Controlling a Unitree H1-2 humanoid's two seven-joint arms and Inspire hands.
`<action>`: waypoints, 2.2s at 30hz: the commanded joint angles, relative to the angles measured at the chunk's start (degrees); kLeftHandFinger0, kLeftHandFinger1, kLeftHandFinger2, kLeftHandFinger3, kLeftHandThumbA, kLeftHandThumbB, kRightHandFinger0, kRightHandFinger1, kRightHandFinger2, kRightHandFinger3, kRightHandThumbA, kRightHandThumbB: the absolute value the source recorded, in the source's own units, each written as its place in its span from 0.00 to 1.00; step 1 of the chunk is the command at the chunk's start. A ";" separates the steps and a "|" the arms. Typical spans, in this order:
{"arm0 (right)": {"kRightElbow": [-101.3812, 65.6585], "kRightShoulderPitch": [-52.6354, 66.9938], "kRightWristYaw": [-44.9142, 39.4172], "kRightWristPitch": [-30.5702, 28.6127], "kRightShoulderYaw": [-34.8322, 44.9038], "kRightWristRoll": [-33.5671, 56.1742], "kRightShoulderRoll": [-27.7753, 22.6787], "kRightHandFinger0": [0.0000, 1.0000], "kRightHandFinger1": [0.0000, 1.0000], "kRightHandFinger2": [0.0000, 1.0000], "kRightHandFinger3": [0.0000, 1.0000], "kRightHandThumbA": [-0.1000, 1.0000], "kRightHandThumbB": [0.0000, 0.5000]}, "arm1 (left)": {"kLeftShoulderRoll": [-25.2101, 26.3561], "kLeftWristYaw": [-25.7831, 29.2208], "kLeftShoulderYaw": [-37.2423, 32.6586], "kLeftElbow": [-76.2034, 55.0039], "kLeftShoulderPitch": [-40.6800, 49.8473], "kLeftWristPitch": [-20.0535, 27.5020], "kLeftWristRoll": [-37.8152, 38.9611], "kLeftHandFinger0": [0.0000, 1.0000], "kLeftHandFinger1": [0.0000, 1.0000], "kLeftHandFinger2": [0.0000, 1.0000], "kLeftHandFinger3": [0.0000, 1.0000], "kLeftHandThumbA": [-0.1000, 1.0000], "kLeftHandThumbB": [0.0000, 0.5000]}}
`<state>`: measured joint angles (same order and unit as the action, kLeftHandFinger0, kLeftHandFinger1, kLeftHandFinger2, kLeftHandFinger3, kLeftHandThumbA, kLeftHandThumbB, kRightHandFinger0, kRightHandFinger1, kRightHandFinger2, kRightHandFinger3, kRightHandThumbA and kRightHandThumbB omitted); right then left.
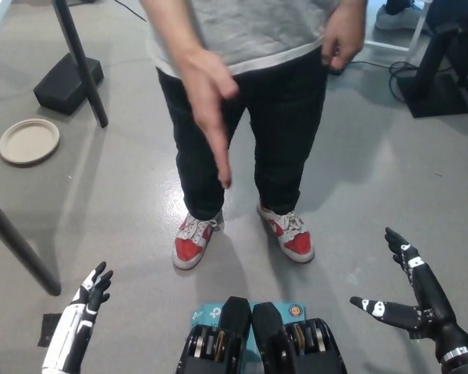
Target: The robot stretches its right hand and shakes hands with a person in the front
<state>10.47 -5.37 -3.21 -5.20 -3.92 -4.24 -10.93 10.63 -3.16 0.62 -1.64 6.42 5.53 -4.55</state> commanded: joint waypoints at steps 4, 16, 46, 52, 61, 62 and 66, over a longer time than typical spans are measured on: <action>-11.81 0.00 -0.56 0.98 1.65 3.89 2.25 1.00 1.00 1.00 1.00 1.00 0.44 | -2.00 1.60 0.05 -1.84 -0.09 5.99 -0.76 1.00 1.00 1.00 1.00 1.00 0.19; -27.70 -7.85 -1.27 12.79 -1.04 1.51 6.93 1.00 1.00 1.00 1.00 1.00 0.60 | -4.37 0.74 0.15 -5.43 -1.18 6.03 -0.09 1.00 1.00 1.00 1.00 1.00 0.26; 7.38 -38.48 2.17 21.31 -5.41 -6.00 14.87 1.00 1.00 1.00 1.00 1.00 0.72 | -2.67 1.27 0.67 -1.32 -0.96 7.79 -4.19 1.00 1.00 1.00 1.00 1.00 0.27; 15.39 -43.31 2.70 19.66 -4.89 -5.76 15.21 1.00 1.00 1.00 1.00 1.00 0.64 | -2.66 1.25 0.70 -1.26 -1.18 7.55 -4.57 1.00 1.00 1.00 1.00 1.00 0.31; 22.21 -48.15 7.32 20.07 -5.36 -9.08 16.02 1.00 1.00 1.00 1.00 0.56 0.59 | -2.49 0.72 0.71 -1.85 -1.52 6.77 -4.14 1.00 1.00 1.00 1.00 1.00 0.32; 22.26 -48.17 7.34 20.03 -5.32 -9.13 16.05 1.00 1.00 1.00 1.00 0.56 0.59 | -2.49 0.72 0.72 -1.85 -1.52 6.76 -4.14 1.00 1.00 1.00 1.00 1.00 0.32; 19.71 -46.28 10.20 16.64 -5.34 -10.46 16.27 0.96 1.00 1.00 1.00 0.00 0.20 | -2.28 0.67 0.69 -1.30 -2.18 7.58 -4.07 1.00 1.00 1.00 1.00 1.00 0.28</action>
<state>32.56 -49.33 2.68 16.12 -9.27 -12.70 4.34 7.28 -2.98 1.10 -1.48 5.13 11.71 -8.36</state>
